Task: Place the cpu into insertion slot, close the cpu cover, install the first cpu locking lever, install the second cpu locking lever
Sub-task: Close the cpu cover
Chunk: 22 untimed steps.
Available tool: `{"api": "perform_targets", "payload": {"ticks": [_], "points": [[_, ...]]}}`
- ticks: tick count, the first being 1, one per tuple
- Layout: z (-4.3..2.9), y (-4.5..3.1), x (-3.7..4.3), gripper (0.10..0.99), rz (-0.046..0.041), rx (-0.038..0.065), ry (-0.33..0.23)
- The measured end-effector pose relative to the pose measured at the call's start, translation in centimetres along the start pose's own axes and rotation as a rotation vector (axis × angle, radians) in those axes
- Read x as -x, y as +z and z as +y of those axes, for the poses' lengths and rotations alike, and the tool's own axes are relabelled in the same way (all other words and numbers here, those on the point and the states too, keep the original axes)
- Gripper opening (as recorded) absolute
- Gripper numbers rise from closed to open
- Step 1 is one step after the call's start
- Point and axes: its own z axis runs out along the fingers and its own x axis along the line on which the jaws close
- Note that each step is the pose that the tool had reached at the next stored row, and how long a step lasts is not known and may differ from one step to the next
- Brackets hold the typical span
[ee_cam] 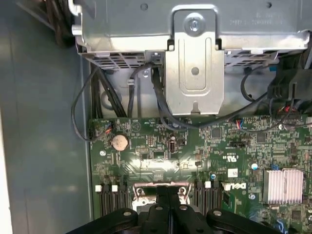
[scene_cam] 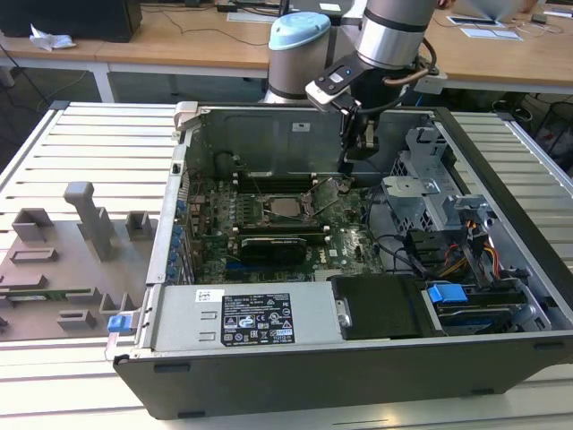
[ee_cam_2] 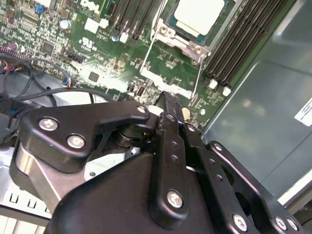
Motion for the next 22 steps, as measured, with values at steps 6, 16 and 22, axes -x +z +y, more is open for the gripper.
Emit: {"api": "perform_targets", "payload": {"ticks": [6, 16, 22], "points": [[0.93, -0.08, -0.02, 0.106, -0.0001, 0.0, 0.0], [2.32, -0.19, -0.05, 0.106, 0.0, 0.0, 0.0], [3.58, -0.3, -0.07, 0.106, 0.0, 0.0, 0.0]]}}
